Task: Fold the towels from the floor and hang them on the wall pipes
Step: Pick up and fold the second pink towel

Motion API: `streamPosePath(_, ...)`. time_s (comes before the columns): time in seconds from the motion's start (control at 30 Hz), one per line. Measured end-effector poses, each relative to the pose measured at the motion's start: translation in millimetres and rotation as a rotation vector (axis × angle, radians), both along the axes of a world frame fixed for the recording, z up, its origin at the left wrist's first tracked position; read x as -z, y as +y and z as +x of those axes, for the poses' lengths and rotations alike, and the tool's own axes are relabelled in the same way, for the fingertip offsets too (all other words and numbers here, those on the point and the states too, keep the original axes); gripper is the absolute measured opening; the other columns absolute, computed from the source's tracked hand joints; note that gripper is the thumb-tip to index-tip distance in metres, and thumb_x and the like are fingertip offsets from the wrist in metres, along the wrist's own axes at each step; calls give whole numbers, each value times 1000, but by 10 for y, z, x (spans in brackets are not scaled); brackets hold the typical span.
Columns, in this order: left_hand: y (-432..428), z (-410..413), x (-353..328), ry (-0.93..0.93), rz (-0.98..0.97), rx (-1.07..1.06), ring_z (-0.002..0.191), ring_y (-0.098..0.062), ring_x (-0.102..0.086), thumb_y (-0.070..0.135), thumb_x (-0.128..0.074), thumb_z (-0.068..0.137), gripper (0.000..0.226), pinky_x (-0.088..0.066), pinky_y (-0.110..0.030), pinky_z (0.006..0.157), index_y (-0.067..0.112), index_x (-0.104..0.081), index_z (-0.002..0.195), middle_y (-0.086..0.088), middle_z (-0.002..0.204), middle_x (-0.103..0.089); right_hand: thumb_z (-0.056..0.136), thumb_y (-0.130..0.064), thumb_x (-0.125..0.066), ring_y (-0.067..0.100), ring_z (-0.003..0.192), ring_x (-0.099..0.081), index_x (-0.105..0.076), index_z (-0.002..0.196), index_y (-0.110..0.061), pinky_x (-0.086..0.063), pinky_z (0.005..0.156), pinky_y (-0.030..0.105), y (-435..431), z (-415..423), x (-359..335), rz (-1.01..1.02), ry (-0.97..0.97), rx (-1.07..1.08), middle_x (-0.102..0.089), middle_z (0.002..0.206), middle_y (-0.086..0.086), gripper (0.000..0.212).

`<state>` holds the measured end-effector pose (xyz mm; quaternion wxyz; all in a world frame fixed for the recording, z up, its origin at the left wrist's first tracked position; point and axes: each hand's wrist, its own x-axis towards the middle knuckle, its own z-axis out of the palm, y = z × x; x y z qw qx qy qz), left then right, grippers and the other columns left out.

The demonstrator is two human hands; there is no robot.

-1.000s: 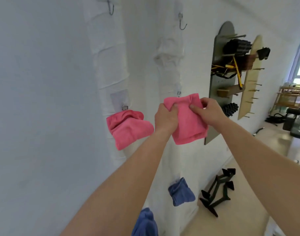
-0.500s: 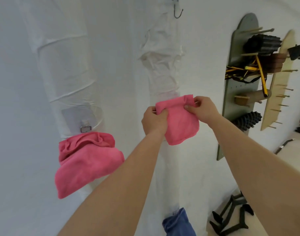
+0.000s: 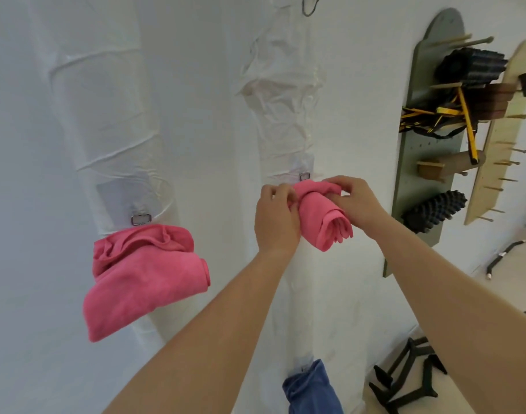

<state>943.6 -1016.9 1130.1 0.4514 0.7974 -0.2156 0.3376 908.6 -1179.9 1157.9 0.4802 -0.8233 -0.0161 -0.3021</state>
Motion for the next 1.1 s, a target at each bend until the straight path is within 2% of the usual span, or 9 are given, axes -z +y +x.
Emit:
streamPosePath(0.1,-16,-35,82,41,-60,56,93,-15,-58,31,-55,93,17,-52,-37,81,21,-62,104,6,110,-53,95,-22,-56,19,94,-66,-77,106,-26,-53,83,35,-28,-95,-17,205,151,-238,-73,105,4,25)
streamPosePath(0.27,-45,-72,241,28,45,135,118,-14,-46,48,-63,87,57,-46,-28,91,19,-50,133,7,132,-43,90,-20,-71,23,102,-71,-62,132,-26,-59,87,42,-204,-28,120,17,243,-356,-72,117,3,43)
streamPosePath(0.37,-38,29,309,-76,191,84,124,-20,-41,38,-62,89,64,-51,-33,87,17,-41,146,0,141,-39,84,-19,-78,16,102,-68,-62,126,-33,-56,91,31,-205,56,154,-148,187,-261,-70,113,-6,47)
streamPosePath(0.43,-36,103,324,-171,236,25,118,-24,-47,31,-62,91,58,-56,-38,78,14,-46,144,-5,138,-44,75,-23,-84,11,92,-61,-65,112,-36,-51,85,23,-169,118,128,-306,111,-90,-63,104,-10,43)
streamPosePath(0.57,-52,240,328,-335,254,-77,103,-25,-59,23,-70,87,46,-53,-32,60,11,-61,131,-8,123,-59,69,-30,-83,17,96,-48,-71,98,-22,-46,77,34,-70,277,158,-579,-46,235,-52,105,-5,32)
streamPosePath(0.83,-41,239,198,-329,213,-90,92,-19,-57,24,-64,80,31,-53,-33,57,21,-72,109,3,104,-61,82,-48,-70,20,99,-42,-57,78,-18,-44,75,34,-31,279,376,-575,-14,263,-45,107,-4,33)
streamPosePath(0.93,-36,246,177,-317,238,-85,88,-20,-55,26,-62,79,30,-53,-37,60,22,-73,107,3,102,-60,89,-37,-65,24,103,-48,-63,113,-16,-42,86,32,-49,197,383,-573,-23,145,-47,110,1,32)
streamPosePath(1.0,-24,275,196,-332,237,-64,90,-23,-54,25,-61,81,32,-53,-40,67,21,-73,111,0,105,-59,92,-30,-64,16,98,-51,-45,145,-25,-40,84,27,-58,123,387,-520,-82,70,-51,109,0,57)
streamPosePath(1.1,-44,274,248,-382,261,-134,98,-27,-49,25,-59,86,32,-49,-39,80,21,-71,116,-6,120,-57,87,-27,-64,11,94,-57,-51,140,-28,-48,85,28,-27,86,409,-404,-145,63,-62,112,-4,54)
